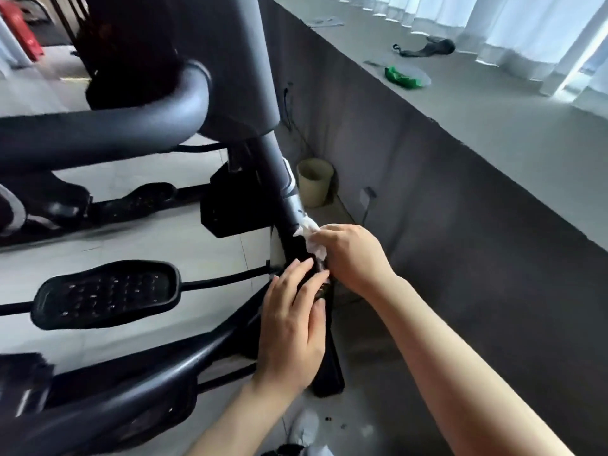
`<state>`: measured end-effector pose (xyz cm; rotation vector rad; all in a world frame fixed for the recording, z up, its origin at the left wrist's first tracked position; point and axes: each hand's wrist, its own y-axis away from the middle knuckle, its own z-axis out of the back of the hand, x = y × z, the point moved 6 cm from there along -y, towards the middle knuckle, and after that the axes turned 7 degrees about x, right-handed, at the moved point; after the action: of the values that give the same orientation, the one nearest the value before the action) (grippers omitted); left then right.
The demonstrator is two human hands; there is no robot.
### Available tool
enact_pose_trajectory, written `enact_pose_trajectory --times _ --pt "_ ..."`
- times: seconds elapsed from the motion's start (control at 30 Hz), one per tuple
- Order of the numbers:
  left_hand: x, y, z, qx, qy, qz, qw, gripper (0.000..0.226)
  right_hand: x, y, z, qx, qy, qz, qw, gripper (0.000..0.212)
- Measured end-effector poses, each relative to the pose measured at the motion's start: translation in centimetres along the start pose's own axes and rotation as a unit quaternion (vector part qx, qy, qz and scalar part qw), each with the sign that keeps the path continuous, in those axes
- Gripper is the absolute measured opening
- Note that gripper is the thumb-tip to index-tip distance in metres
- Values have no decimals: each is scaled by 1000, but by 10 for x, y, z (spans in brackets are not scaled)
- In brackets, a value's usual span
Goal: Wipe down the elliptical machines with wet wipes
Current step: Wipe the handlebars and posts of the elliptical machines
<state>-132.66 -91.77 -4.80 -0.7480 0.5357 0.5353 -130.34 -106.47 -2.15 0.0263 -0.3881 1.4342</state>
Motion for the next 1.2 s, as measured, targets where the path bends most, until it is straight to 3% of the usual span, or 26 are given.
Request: enact_pose_trajectory --times 0.13,0.33,0.43,0.53,0.73,0.9,1.07,1.2 --pt "-7 -35 -21 -9 34 5 999 38 -47 6 19 -6 -199 -102 975 26" --pt "-18 -83 -48 -16 93 59 994 43 -87 17 36 28 -406 -79 910 20" --pt "-16 -108 -81 -4 267 184 946 47 -116 10 46 29 -484 -60 873 22" --pt "-30 -141 -129 -11 349 225 909 33 -164 6 62 27 -534 -54 843 27" --pt "-81 -229 -234 37 391 262 882 31 -298 -9 121 -1 -451 -55 891 17" --pt "-107 -280 -285 65 359 263 893 22 -371 -21 141 -18 -429 -97 898 9" --pt "-64 -305 -301 53 295 318 899 10 -395 -56 115 44 -469 -102 876 20" --pt "-25 -346 -323 53 303 350 885 5 -428 -102 102 52 -452 -124 882 25"
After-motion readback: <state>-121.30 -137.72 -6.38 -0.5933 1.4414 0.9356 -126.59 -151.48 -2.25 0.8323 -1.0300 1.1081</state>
